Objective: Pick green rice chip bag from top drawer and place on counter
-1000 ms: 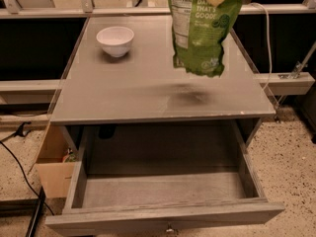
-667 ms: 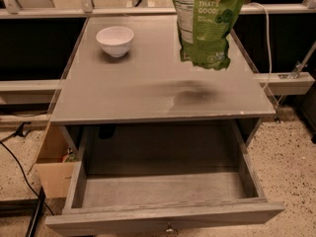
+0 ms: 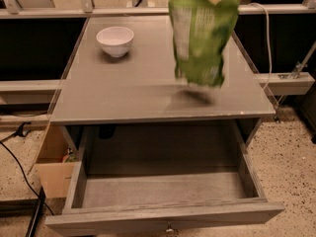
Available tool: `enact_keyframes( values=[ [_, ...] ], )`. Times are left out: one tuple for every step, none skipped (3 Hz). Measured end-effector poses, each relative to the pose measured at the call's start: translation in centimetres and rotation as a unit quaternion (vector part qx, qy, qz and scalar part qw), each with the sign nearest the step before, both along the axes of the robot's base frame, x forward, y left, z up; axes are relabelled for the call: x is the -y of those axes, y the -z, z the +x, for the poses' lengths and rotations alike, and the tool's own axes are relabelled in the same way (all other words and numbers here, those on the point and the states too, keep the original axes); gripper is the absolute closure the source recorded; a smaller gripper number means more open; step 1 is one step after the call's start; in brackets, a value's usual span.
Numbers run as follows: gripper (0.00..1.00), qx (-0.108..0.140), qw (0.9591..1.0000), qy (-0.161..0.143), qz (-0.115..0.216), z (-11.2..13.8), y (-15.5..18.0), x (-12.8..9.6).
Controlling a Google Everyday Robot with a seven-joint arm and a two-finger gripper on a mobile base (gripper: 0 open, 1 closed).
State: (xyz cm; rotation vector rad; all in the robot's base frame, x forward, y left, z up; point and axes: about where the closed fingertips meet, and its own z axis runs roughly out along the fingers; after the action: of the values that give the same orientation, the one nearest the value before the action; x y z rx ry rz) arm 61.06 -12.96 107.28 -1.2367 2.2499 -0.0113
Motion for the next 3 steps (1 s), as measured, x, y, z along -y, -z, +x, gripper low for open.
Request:
enact_keyframes(
  values=[
    [0.37, 0.019, 0.9997, -0.011, 0.01, 1.1, 2.0, -0.1],
    [0.61, 0.023, 0.9994, -0.018, 0.018, 1.8, 5.0, -0.2],
    [0.57, 0.024, 0.9994, -0.018, 0.019, 1.9, 5.2, -0.3]
  ],
)
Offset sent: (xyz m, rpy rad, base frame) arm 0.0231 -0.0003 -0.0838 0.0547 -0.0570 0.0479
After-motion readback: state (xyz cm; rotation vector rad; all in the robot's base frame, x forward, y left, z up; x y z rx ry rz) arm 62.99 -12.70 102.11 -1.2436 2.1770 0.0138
